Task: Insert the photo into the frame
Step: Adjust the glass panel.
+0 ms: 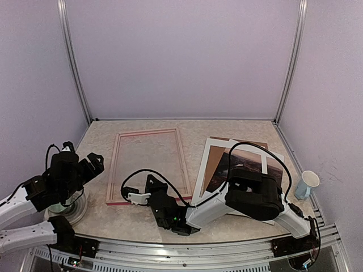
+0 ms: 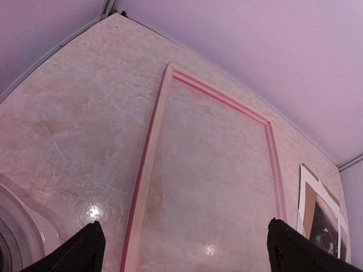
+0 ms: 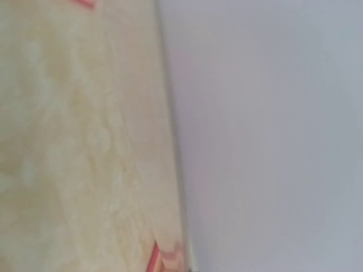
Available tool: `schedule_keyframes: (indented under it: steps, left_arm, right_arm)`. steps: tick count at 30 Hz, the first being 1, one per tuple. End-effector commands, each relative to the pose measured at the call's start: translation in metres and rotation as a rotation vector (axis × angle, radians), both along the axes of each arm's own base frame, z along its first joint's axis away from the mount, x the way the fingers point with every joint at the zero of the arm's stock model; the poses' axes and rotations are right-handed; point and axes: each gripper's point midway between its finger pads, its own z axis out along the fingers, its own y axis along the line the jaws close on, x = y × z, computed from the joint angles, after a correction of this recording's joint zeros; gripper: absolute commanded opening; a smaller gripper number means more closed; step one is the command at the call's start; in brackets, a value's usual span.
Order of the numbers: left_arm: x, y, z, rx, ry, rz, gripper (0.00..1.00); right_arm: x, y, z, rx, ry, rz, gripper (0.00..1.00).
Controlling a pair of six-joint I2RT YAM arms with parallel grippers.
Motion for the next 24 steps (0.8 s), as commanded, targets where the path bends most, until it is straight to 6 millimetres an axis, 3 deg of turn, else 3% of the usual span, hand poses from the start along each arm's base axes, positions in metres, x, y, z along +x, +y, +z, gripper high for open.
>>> schedule_keyframes:
  steps: [1, 17, 24]
  left_arm:
    - [0.001, 0.003, -0.002, -0.004, -0.007, 0.012, 0.99]
    - [0.001, 0.004, -0.004, -0.003, -0.005, 0.015, 0.99]
    - [0.000, 0.008, -0.002, -0.001, -0.010, 0.025, 0.99]
  right_arm:
    - [0.005, -0.006, 0.049, 0.176, -0.075, -0.033, 0.00]
    - [0.019, -0.038, 0.092, 0.385, -0.181, -0.138, 0.00]
    - [0.002, -0.023, 0.065, 0.292, -0.094, -0.027, 0.00]
